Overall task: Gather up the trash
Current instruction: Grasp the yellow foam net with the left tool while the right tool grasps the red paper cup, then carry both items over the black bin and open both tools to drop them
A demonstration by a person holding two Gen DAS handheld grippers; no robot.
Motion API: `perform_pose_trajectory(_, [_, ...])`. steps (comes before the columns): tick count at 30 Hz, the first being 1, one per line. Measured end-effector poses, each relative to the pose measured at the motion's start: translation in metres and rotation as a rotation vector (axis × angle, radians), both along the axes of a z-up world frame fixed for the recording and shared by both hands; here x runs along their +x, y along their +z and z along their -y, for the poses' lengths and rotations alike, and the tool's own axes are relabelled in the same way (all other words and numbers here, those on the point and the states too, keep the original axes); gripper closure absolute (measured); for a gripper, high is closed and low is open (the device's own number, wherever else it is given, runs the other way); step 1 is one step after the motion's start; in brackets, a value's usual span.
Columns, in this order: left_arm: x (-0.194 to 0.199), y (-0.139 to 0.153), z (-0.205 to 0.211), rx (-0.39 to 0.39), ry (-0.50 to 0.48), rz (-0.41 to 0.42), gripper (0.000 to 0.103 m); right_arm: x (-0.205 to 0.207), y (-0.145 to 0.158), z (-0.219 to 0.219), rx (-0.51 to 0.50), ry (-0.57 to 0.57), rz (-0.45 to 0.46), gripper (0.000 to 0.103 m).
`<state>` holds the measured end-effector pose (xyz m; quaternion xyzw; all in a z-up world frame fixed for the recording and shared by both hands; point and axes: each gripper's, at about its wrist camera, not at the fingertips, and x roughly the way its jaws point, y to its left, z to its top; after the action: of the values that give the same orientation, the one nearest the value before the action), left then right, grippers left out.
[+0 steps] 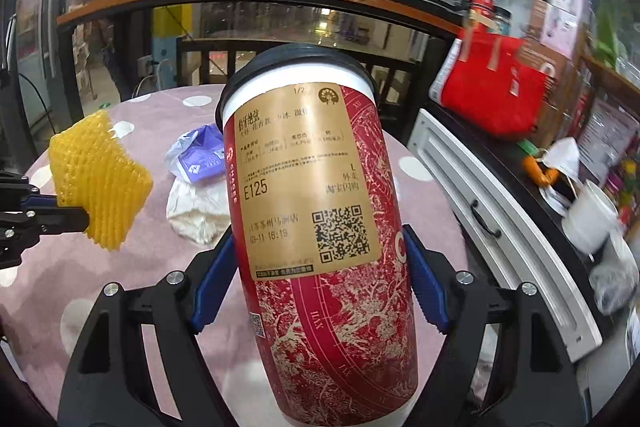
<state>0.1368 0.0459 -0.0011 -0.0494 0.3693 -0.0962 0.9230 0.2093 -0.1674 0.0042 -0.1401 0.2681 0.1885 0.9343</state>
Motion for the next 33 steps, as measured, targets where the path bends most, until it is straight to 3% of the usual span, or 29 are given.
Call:
perform_pose_trajectory(9, [-0.021, 0.005, 0.057, -0.004, -0.113, 0.021, 0.091, -0.056, -0.002, 0.074, 0.047, -0.152, 0.017, 0.025])
perform_pose_trajectory(17, [-0.036, 0.007, 0.109, 0.001, -0.224, 0.027, 0.091, -0.085, -0.038, 0.155, 0.087, -0.378, -0.080, 0.025])
perform_pose_trajectory(24, [-0.048, 0.005, 0.160, 0.012, -0.343, 0.028, 0.091, -0.089, -0.109, 0.203, 0.092, -0.509, -0.281, 0.025])
perform_pose_trajectory(33, [-0.056, -0.011, 0.214, 0.020, -0.453, -0.020, 0.091, -0.041, -0.222, 0.214, 0.144, -0.611, -0.635, 0.025])
